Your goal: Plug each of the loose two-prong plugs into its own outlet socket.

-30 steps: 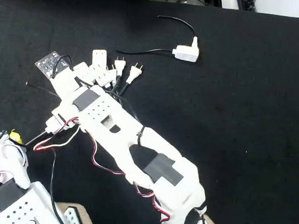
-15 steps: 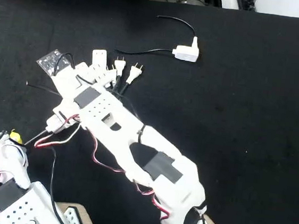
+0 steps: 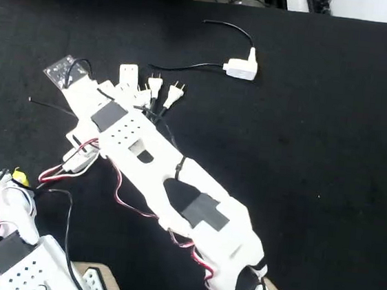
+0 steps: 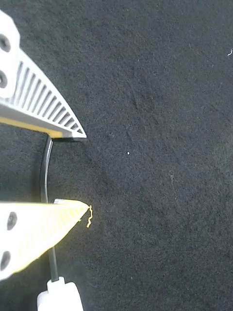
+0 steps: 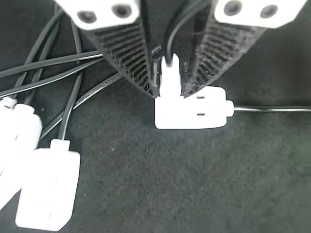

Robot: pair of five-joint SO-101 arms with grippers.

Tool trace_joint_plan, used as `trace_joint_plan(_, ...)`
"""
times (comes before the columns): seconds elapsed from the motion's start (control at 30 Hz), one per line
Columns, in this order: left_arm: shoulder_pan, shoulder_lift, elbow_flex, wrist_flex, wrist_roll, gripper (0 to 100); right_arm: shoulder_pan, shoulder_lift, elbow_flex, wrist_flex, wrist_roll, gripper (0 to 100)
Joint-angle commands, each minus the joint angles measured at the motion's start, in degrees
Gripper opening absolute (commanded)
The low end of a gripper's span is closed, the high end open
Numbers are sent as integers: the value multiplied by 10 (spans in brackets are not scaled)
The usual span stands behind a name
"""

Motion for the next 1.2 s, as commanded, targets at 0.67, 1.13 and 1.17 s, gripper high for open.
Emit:
trace_joint_plan(0.67, 0, -4, 0, -13, -4, 213, 4, 203, -468, 283, 3, 11)
trace_joint_plan(1.13, 0, -4, 0, -13, -4, 213, 3, 283, -555, 316, 3, 11)
trace_joint_plan(1.17, 0, -4, 0, -13, -4, 213, 3, 283, -555, 316, 3, 11)
